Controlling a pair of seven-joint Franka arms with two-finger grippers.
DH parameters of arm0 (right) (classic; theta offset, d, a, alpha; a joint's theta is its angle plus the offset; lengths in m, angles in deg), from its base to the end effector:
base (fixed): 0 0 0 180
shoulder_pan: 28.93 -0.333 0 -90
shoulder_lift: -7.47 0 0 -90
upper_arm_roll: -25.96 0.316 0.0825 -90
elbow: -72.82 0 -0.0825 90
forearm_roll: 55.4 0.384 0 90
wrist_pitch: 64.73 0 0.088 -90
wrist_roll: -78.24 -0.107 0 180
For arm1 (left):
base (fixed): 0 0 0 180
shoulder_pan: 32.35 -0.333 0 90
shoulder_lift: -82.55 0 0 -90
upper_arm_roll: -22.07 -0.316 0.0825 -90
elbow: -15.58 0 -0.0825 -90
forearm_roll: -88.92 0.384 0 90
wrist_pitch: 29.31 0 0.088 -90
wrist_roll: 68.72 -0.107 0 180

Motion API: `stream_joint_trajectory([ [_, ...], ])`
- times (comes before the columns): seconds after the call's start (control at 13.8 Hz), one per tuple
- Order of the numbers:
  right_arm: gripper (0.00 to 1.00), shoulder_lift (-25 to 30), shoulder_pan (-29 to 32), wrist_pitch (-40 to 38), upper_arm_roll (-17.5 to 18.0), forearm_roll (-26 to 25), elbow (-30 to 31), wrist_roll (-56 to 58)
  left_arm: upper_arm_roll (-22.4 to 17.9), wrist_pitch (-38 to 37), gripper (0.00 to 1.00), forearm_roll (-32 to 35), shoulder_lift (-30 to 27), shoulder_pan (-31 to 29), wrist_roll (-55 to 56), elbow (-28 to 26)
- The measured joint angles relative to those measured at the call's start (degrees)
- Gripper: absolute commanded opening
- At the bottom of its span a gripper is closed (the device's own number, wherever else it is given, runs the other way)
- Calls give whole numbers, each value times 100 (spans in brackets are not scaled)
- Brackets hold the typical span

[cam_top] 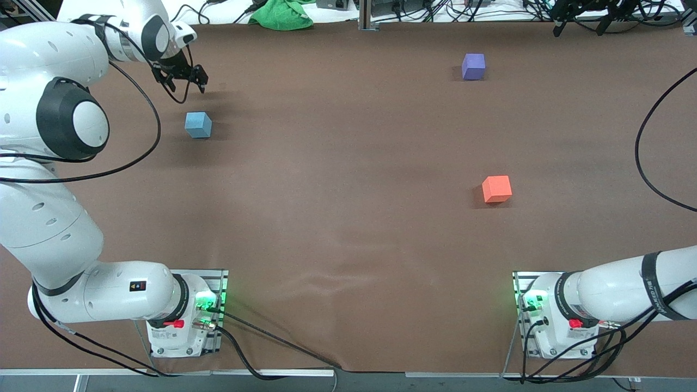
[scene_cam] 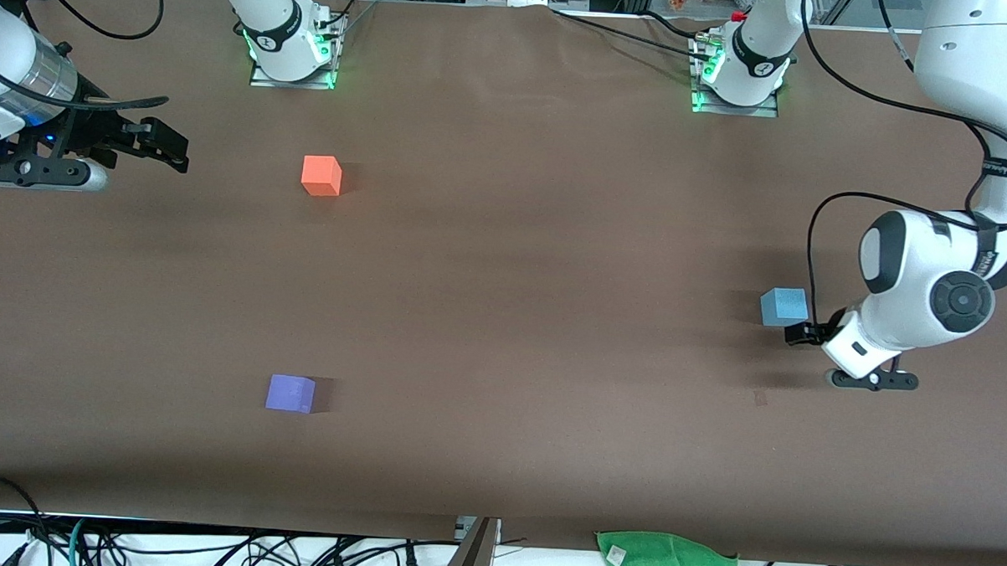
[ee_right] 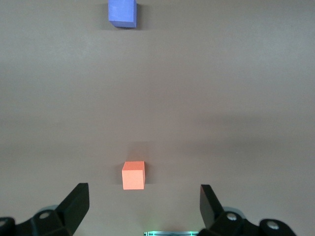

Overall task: Place blue block between orange and purple blocks
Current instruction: 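Lower the left gripper onto the light-blue cube and close it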

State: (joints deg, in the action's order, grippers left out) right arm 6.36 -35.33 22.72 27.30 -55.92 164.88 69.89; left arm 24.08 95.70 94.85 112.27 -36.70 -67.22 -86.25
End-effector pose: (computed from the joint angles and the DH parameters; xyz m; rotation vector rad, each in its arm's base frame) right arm 0.5486 0.0734 0.5933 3.1153 -0.0165 -0.1522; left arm 0.6450 0.0319 0.2575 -3.0738 -0.0099 0.1751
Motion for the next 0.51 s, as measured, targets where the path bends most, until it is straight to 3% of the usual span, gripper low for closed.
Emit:
stream_joint_trajectory([
  [0.51, 99, -1, 0, -10, -7, 0, 0, 0, 15, 38, 100, -92, -173, -48, 2, -817],
])
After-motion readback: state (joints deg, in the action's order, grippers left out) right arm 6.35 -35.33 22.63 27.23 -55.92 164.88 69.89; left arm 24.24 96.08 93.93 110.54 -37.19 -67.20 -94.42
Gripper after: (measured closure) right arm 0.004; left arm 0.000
